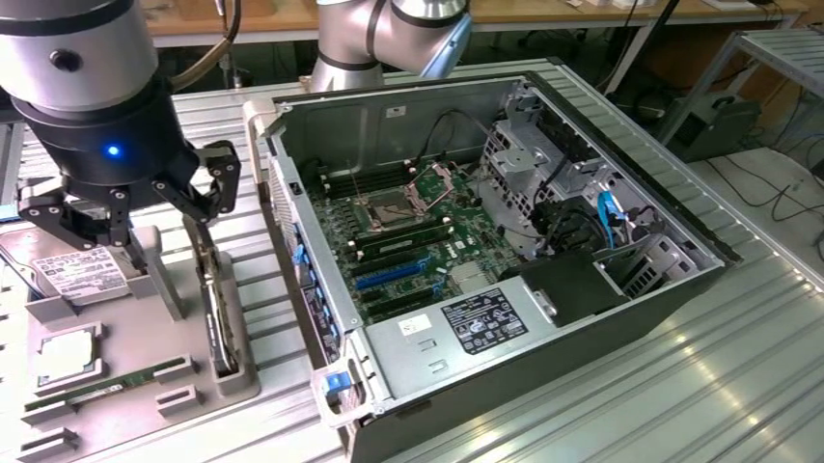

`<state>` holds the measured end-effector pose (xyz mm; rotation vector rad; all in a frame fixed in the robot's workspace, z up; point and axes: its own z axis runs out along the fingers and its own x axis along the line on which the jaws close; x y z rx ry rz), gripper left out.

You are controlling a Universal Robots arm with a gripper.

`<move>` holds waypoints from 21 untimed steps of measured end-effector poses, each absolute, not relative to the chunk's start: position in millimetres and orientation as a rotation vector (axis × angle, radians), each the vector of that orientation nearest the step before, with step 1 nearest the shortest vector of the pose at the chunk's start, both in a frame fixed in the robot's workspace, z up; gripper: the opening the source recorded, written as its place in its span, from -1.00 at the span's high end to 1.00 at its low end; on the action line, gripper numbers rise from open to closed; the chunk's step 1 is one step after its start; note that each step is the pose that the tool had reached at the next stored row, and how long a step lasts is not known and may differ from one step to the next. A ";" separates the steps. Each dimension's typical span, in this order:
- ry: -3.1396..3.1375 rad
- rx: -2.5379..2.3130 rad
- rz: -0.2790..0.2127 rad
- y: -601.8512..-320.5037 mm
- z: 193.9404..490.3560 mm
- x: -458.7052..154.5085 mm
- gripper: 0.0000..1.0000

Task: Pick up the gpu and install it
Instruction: 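Pick up the gpu and move the gpu toward the slot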

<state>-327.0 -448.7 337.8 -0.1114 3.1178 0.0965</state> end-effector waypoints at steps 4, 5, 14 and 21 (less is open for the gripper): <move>3.118 -0.077 0.096 -448.7 330.2 -323.9 -0.20; 3.118 -0.072 0.096 -448.7 328.6 -323.1 -0.20; 3.118 -0.042 0.096 -448.7 309.7 -321.8 -0.20; 3.118 -0.022 0.096 -448.7 295.8 -321.7 -0.20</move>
